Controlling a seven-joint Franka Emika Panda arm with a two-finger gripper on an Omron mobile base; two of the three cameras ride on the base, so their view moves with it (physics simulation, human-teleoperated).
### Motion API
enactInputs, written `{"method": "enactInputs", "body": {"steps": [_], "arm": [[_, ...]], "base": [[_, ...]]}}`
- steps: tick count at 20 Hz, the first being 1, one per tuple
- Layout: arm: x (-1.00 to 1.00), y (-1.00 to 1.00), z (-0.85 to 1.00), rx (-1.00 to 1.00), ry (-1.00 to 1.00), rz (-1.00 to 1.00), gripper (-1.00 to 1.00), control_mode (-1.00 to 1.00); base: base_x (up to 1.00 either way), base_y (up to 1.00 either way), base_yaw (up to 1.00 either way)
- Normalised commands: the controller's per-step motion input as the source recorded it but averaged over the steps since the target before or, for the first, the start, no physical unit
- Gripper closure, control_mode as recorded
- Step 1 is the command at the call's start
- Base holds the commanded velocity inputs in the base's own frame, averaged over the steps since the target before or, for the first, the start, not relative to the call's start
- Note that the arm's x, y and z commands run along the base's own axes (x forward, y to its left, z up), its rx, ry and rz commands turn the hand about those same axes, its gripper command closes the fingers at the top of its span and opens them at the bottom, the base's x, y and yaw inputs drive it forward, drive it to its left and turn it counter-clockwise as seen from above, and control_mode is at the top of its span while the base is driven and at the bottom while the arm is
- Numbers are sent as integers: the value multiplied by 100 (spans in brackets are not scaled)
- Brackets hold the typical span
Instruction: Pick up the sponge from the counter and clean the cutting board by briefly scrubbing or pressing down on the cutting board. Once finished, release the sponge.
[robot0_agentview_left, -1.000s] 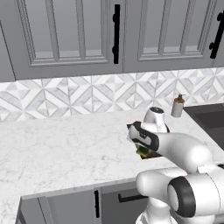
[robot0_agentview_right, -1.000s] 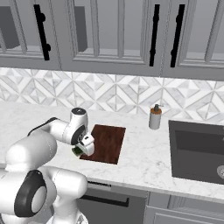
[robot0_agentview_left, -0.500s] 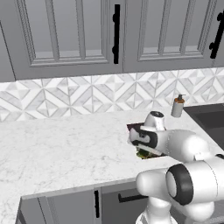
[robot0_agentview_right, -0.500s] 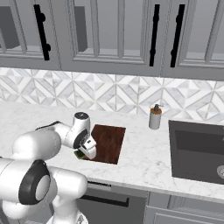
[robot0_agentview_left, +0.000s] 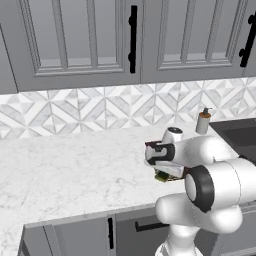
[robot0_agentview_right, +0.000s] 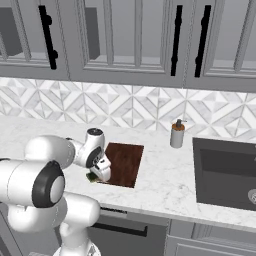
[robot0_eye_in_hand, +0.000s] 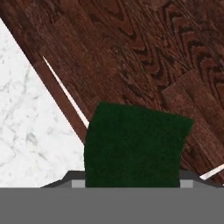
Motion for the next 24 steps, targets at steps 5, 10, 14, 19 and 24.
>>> {"method": "enactInputs", "body": {"steps": [5, 10, 14, 19, 24], "arm": [[19, -8, -26, 0, 5, 0, 100, -100], [4, -9, -20, 0, -3, 0, 100, -100], [12, -11, -3, 0, -3, 0, 100, -100], [21, -8, -1, 1, -2, 0, 100, -100], [29, -1, 0, 0, 0, -4, 100, -100]], "base": [[0, 0, 0], [0, 0, 0], [0, 0, 0], [0, 0, 0], [0, 0, 0]]}}
